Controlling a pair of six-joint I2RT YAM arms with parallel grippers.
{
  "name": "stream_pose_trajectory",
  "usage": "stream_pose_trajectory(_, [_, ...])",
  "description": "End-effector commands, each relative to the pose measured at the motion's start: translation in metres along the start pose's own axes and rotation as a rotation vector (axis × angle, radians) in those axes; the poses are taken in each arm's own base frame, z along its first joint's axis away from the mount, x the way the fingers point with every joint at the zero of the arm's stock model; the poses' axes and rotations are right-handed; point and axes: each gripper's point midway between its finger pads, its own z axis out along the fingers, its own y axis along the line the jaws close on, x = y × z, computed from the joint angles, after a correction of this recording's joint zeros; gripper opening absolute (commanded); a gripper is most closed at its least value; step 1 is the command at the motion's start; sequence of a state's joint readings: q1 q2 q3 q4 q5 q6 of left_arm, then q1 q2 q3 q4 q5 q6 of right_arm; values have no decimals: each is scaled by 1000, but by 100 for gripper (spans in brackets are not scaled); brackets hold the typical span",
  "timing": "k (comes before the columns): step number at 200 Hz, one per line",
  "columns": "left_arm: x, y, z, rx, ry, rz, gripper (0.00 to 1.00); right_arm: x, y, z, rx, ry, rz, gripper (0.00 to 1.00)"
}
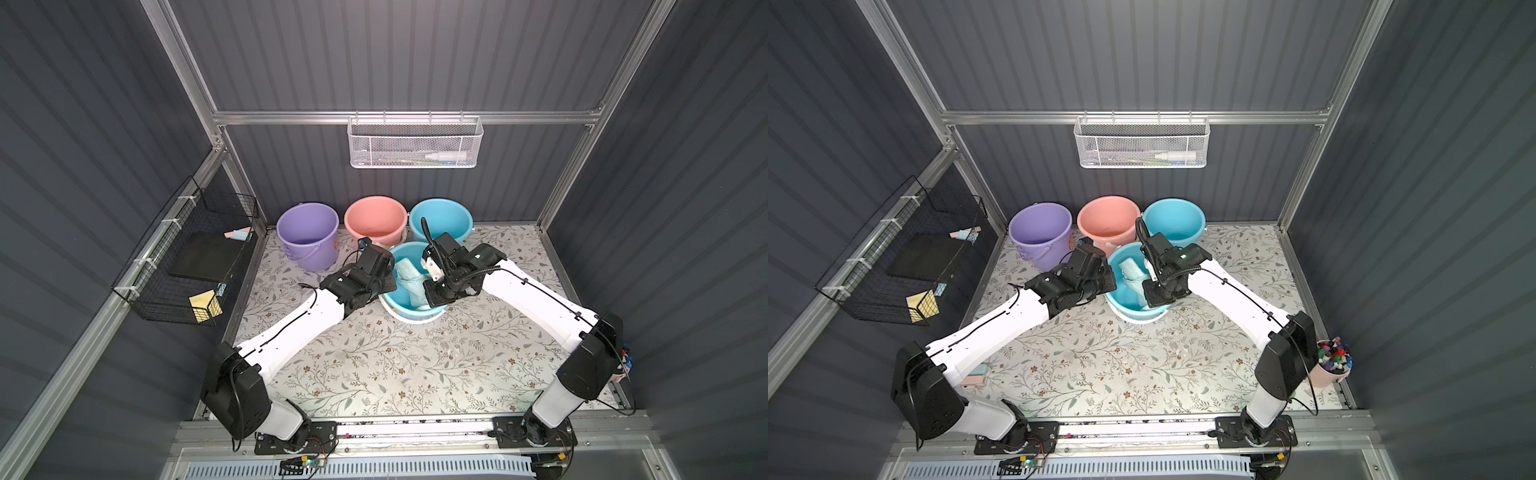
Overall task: Wipe the inside of the bucket with a cloth
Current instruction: Pick up the bucket from the center of the board, then wipe the dirt from the inside of the bucket.
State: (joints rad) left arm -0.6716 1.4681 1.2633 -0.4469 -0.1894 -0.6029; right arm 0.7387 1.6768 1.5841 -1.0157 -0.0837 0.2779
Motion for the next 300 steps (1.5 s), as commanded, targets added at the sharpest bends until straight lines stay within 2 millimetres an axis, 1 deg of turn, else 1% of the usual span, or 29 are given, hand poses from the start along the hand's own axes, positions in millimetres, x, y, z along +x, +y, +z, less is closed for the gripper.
stream_pose_trajectory(1, [-25,-21,-15,61,-149,107,0,-1,-2,14,16,-11,-52,0])
stream_pose_trajectory(19, [-19,-36,-19,80,-176,177,0,-11,-3,26,25,-41,-83,0])
stream_pose_trajectory(29, [-14,-41,-19,85,-177,203,0,-19,-3,32,33,-61,-106,0])
stream_pose_trajectory(42, [-9,-43,-16,91,-165,216,0,-30,-3,40,47,-95,-125,0])
stream_pose_trajectory(55, [-4,-46,-13,107,-151,228,0,-41,-8,46,81,-135,-120,0])
stream_pose_trajectory(75, [1,-52,-16,146,-150,234,0,-60,-14,56,125,-214,-133,0])
stream_pose_trajectory(96, [5,-54,-17,167,-144,236,0,-72,-20,64,166,-288,-187,0])
stream_pose_trajectory(108, [7,-53,-17,168,-138,238,0,-79,-27,65,212,-332,-216,0])
stream_pose_trajectory(113, [9,-53,-17,169,-134,238,0,-85,-27,64,221,-371,-235,0])
stream_pose_trajectory(134, [12,-51,-17,172,-125,243,0,-94,-30,63,258,-463,-316,0])
stream_pose_trajectory(144, [14,-50,-18,173,-122,245,0,-95,-30,62,263,-507,-370,0])
stream_pose_trajectory(167, [16,-49,-19,177,-117,249,0,-98,-27,54,279,-620,-488,0])
stream_pose_trajectory(182, [17,-48,-19,178,-114,254,0,-100,-27,51,318,-682,-586,0])
stream_pose_trajectory(190, [18,-48,-18,180,-112,257,0,-101,-29,51,359,-695,-635,0])
stream_pose_trajectory(208, [20,-46,-18,173,-113,261,0,-104,-45,46,485,-669,-660,0])
stream_pose_trajectory(216, [19,-44,-18,165,-116,262,0,-103,-55,46,544,-633,-671,0])
stream_pose_trajectory(234, [17,-41,-21,151,-128,260,0,-95,-72,49,657,-530,-743,0])
stream_pose_trajectory(262, [14,-36,-23,132,-143,257,0,-68,-98,59,761,-329,-837,0])
stream_pose_trajectory(283, [13,-32,-23,110,-150,252,0,-40,-110,68,752,-171,-889,0])
stream_pose_trajectory(300, [10,-30,-25,99,-161,251,0,-14,-111,75,676,-55,-924,0])
